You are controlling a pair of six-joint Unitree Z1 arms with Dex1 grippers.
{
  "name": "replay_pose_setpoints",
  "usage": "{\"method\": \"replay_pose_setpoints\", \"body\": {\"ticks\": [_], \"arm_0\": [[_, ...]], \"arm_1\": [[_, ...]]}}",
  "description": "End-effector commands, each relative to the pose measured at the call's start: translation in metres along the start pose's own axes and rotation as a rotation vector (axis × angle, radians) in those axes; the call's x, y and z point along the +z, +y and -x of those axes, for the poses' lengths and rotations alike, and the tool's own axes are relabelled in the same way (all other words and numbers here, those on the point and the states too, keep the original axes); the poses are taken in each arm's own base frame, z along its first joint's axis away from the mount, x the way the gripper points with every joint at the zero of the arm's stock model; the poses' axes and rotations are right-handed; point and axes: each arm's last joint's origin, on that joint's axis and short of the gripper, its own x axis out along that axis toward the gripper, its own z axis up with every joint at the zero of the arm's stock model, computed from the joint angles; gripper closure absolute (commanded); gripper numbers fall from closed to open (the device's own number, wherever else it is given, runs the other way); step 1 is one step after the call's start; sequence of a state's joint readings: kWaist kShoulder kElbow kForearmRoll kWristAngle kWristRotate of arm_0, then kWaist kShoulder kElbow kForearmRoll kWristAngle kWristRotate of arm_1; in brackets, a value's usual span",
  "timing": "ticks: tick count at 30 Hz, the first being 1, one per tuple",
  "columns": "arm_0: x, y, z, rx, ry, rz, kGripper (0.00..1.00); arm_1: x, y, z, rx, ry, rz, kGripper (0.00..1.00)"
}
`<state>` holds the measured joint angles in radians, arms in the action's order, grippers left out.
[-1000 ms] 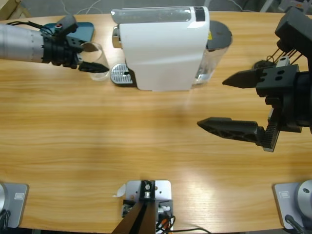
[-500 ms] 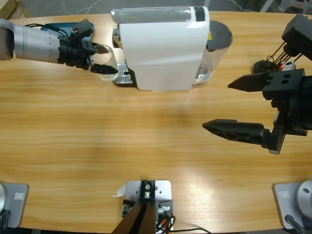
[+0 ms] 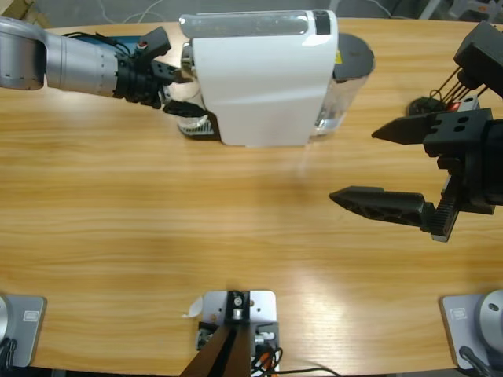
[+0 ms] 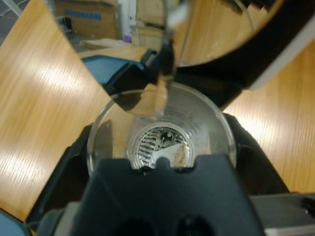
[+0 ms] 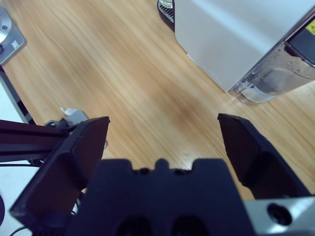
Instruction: Pour coffee
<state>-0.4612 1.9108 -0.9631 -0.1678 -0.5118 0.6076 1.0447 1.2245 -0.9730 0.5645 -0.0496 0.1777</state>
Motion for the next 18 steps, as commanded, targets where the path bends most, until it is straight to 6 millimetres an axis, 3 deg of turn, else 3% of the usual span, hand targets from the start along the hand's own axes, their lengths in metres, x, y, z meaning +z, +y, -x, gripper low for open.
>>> {"method": "replay_pose_setpoints", "body": {"ticks": [1, 8, 10, 12, 18], "arm_0": [[-0.0068, 0.0019, -0.022, -0.02, 0.037, 0.041, 0.538], [-0.0098, 0.0001, -0.0208, -0.024, 0.045, 0.047, 0.484], [-0.0097, -0.0002, -0.021, -0.027, 0.043, 0.047, 0.21], [-0.0094, -0.0009, -0.0214, -0.034, 0.039, 0.047, 0.045], [-0.0099, -0.0005, -0.0214, -0.038, 0.034, 0.048, 0.009]], "arm_1": [[-0.0112, -0.001, -0.0006, -0.01, 0.015, -0.005, 0.0], [-0.0112, -0.001, -0.0001, -0.01, 0.012, -0.007, 0.0], [-0.0114, -0.0012, 0.0009, -0.01, 0.01, -0.007, 0.0], [-0.0114, -0.0012, 0.0012, -0.01, 0.009, -0.007, 0.0], [-0.0118, -0.0014, 0.0012, -0.014, 0.011, -0.013, 0.004]]}}
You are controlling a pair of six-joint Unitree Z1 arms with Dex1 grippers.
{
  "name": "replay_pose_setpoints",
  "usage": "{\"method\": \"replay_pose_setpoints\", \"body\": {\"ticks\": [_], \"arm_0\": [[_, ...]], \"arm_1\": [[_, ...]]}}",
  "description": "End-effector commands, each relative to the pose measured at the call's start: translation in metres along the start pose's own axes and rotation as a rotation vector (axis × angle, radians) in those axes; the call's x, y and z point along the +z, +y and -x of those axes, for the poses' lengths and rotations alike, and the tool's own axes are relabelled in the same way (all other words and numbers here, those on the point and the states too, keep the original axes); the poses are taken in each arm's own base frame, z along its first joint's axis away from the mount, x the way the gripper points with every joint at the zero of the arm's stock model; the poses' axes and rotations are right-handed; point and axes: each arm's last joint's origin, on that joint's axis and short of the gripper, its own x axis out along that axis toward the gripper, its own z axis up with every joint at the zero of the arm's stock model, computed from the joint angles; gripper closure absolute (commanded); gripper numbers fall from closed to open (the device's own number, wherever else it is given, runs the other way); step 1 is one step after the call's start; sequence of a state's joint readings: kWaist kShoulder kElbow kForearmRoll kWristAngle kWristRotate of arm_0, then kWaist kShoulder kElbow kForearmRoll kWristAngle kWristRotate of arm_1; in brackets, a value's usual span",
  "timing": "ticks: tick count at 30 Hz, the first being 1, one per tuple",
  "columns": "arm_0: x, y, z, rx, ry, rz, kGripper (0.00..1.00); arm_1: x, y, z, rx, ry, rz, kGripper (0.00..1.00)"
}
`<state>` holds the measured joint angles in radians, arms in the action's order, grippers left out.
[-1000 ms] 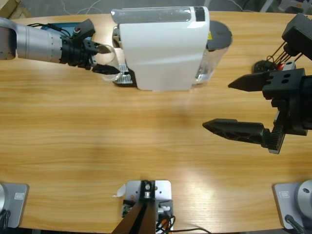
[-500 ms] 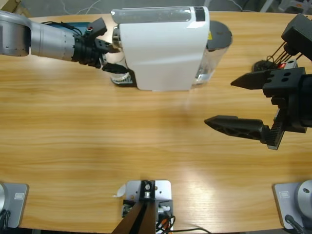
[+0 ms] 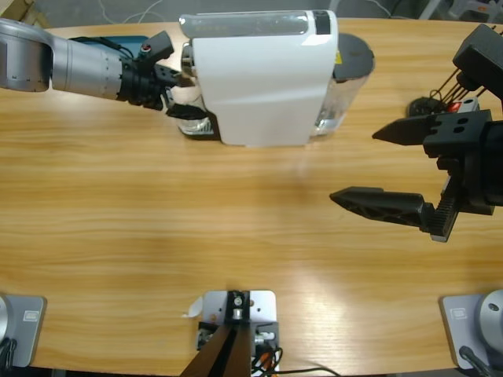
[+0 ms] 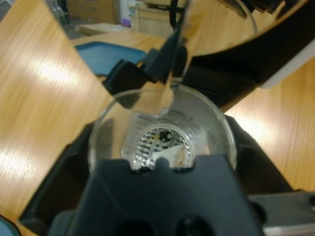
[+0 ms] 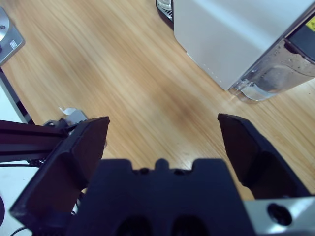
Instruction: Pour coffee
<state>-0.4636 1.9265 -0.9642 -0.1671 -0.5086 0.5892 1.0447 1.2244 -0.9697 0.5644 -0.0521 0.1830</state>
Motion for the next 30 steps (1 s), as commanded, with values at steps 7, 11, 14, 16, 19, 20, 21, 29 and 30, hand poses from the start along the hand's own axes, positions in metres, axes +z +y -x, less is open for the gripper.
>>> {"method": "replay_pose_setpoints", "body": {"ticks": [7, 11, 14, 16, 19, 20, 21, 29, 30], "arm_0": [[-0.011, 0.0, -0.003, -0.006, 0.028, 0.038, 0.009], [-0.013, 0.0, 0.02, 0.023, 0.009, 0.054, 0.009], [-0.011, -0.001, 0.035, 0.048, -0.01, 0.059, 0.009], [-0.009, -0.003, 0.05, 0.069, -0.028, 0.066, 0.009], [-0.008, -0.015, 0.068, 0.08, -0.045, 0.069, 0.009], [-0.008, -0.019, 0.073, 0.079, -0.047, 0.07, 0.009], [-0.009, -0.024, 0.078, 0.078, -0.049, 0.075, 0.009], [-0.013, -0.089, 0.15, 0.125, -0.056, 0.128, 0.009], [-0.013, -0.098, 0.159, 0.131, -0.047, 0.142, 0.009]], "arm_1": [[-0.011, -0.001, 0.002, -0.013, 0.011, -0.009, 0.004], [-0.011, -0.001, 0.002, -0.015, 0.011, -0.009, 0.0], [-0.009, -0.001, 0.003, -0.015, 0.005, -0.009, 0.0], [-0.009, -0.001, 0.004, -0.014, 0.001, -0.01, 0.0], [-0.007, -0.001, 0.004, -0.013, -0.007, -0.008, 0.0], [-0.006, -0.001, 0.005, -0.013, -0.011, -0.006, 0.0], [-0.004, 0.0, 0.006, -0.012, -0.017, -0.005, 0.0], [0.021, 0.003, 0.011, -0.036, 0.003, 0.075, 0.014], [0.027, 0.002, 0.011, -0.048, 0.01, 0.096, 0.038]]}}
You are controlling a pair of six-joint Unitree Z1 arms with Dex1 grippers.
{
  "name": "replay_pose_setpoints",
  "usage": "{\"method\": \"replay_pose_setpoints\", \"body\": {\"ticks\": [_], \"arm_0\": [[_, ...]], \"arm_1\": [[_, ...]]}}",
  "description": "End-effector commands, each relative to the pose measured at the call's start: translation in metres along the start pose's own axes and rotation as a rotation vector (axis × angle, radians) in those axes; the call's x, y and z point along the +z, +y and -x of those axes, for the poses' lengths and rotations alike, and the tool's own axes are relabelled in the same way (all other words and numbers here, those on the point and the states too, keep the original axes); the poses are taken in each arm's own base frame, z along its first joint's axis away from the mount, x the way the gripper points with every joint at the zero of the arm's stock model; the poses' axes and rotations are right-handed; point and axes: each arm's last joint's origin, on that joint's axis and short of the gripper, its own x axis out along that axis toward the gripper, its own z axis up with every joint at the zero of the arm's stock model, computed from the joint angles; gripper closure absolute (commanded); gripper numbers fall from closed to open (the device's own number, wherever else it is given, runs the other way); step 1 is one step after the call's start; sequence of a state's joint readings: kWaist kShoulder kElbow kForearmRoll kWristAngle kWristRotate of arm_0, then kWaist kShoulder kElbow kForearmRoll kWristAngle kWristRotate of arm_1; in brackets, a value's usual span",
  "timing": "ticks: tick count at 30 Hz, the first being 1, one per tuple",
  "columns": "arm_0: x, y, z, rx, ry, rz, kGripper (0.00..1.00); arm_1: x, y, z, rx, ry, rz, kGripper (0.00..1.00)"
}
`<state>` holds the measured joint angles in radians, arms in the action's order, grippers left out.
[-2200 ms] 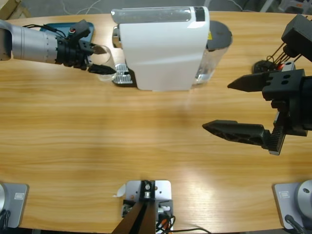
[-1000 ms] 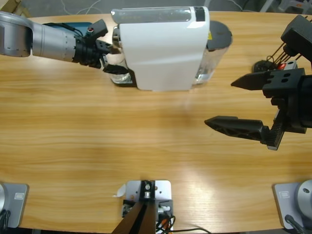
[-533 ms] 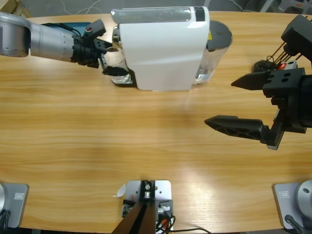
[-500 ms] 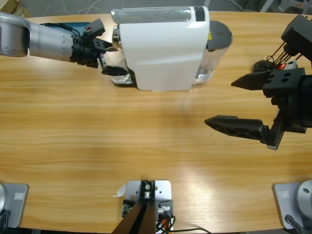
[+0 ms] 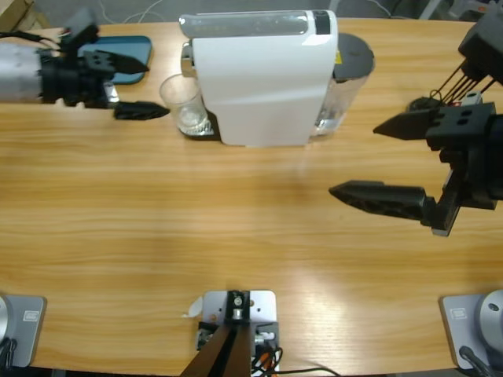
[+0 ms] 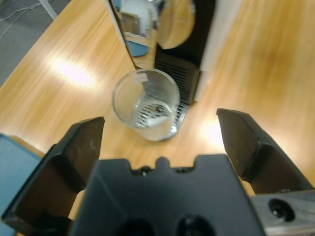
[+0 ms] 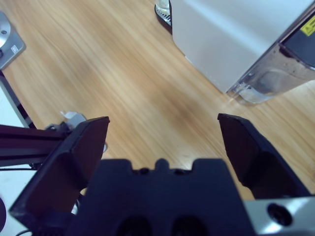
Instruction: Pour coffee
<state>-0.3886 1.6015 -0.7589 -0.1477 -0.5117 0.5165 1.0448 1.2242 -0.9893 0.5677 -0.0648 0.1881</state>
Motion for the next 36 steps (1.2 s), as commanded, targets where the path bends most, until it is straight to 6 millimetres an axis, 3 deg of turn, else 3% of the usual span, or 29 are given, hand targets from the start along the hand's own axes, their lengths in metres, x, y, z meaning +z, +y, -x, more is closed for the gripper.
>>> {"method": "replay_pose_setpoints", "body": {"ticks": [1, 4, 5, 8, 10, 11, 12, 15, 18, 23, 27, 36], "arm_0": [[-0.007, -0.058, 0.078, 0.048, 0.041, 0.094, 0.009], [-0.017, -0.072, 0.092, 0.084, 0.145, 0.159, 0.0], [-0.02, -0.077, 0.095, 0.086, 0.173, 0.178, 0.0], [-0.03, -0.093, 0.106, 0.087, 0.194, 0.206, 0.0], [-0.034, -0.097, 0.111, 0.092, 0.183, 0.219, 0.0], [-0.034, -0.098, 0.113, 0.092, 0.18, 0.225, 0.0], [-0.034, -0.099, 0.114, 0.092, 0.18, 0.227, 0.0], [-0.035, -0.099, 0.113, 0.09, 0.191, 0.232, 0.0], [-0.037, -0.098, 0.11, 0.085, 0.206, 0.239, 0.0], [-0.038, -0.098, 0.109, 0.087, 0.213, 0.25, 0.0], [-0.038, -0.095, 0.104, 0.085, 0.224, 0.263, 0.0], [-0.039, -0.092, 0.101, 0.085, 0.237, 0.271, 0.0]], "arm_1": [[0.029, -0.001, 0.006, -0.053, 0.033, 0.105, 0.081], [0.055, -0.018, 0.004, -0.104, 0.061, 0.099, 0.181], [0.067, -0.026, 0.004, -0.114, 0.073, 0.101, 0.317], [0.095, -0.044, -0.004, -0.094, 0.101, 0.072, 0.51], [0.112, -0.058, -0.007, -0.099, 0.081, 0.035, 0.719], [0.12, -0.064, -0.007, -0.105, 0.066, 0.02, 0.911], [0.131, -0.072, -0.008, -0.114, 0.045, 0.004, 1.0], [0.158, -0.086, -0.021, -0.143, 0.03, -0.016, 1.0], [0.17, -0.097, -0.041, -0.091, 0.053, -0.041, 1.0], [0.169, -0.112, -0.065, -0.027, 0.094, -0.082, 1.0], [0.168, -0.124, -0.067, -0.053, 0.099, -0.097, 1.0], [0.165, -0.129, -0.078, -0.074, 0.133, -0.078, 1.0]]}}
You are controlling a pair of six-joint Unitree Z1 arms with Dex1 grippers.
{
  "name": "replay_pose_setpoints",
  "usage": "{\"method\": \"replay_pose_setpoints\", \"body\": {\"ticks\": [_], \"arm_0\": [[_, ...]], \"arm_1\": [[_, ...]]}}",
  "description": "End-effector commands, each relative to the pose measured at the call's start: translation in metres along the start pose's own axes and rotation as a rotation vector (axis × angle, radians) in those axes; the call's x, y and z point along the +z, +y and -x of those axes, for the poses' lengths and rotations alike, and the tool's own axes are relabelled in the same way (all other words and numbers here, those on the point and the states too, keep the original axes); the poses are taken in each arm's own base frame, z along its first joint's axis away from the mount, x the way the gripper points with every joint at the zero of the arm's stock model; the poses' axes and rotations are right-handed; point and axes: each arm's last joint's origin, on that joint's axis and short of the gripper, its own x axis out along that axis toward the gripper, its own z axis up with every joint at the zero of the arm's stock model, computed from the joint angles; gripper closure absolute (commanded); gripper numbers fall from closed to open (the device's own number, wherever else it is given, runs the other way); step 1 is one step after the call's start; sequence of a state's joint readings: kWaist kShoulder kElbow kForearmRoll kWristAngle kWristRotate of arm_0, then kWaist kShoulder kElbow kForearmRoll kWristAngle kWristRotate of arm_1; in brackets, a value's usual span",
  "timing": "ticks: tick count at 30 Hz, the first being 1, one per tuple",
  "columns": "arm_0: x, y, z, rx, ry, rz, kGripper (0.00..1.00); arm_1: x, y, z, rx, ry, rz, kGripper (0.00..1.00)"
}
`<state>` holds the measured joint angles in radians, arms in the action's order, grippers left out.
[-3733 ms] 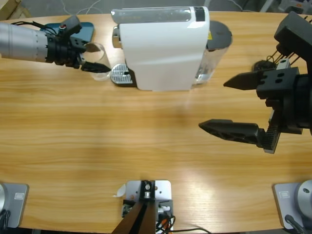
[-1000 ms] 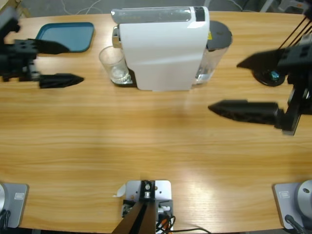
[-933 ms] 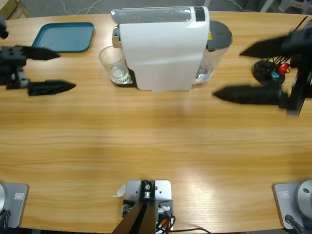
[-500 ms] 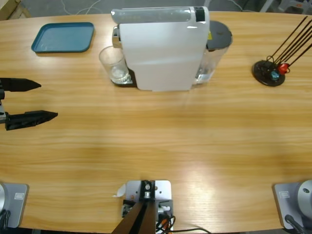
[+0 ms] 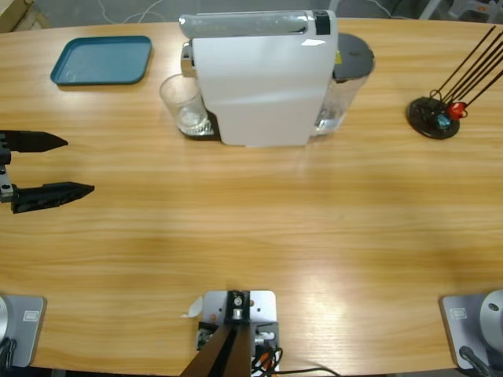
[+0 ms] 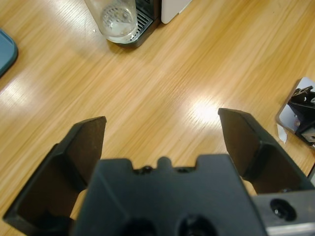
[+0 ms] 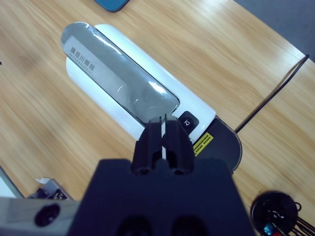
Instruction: Pour coffee
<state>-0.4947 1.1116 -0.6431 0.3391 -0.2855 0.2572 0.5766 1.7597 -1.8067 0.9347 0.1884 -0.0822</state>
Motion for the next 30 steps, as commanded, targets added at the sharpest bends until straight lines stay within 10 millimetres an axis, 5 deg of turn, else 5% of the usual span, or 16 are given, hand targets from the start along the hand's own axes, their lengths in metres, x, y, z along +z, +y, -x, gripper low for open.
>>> {"method": "replay_pose_setpoints", "body": {"ticks": [1, 20, 30], "arm_0": [[-0.01, 0.001, -0.009, 0.002, 0.059, 0.033, 0.0], [-0.011, 0.002, -0.011, 0.001, 0.065, 0.034, 0.0], [-0.011, 0.002, -0.011, 0.001, 0.065, 0.033, 0.0]], "arm_1": [[-0.003, -0.011, -0.031, -0.018, 0.081, 0.008, 1.0], [-0.022, -0.019, -0.054, -0.038, 0.159, 0.015, 1.0], [-0.016, -0.02, -0.053, -0.05, 0.144, 0.019, 1.0]]}}
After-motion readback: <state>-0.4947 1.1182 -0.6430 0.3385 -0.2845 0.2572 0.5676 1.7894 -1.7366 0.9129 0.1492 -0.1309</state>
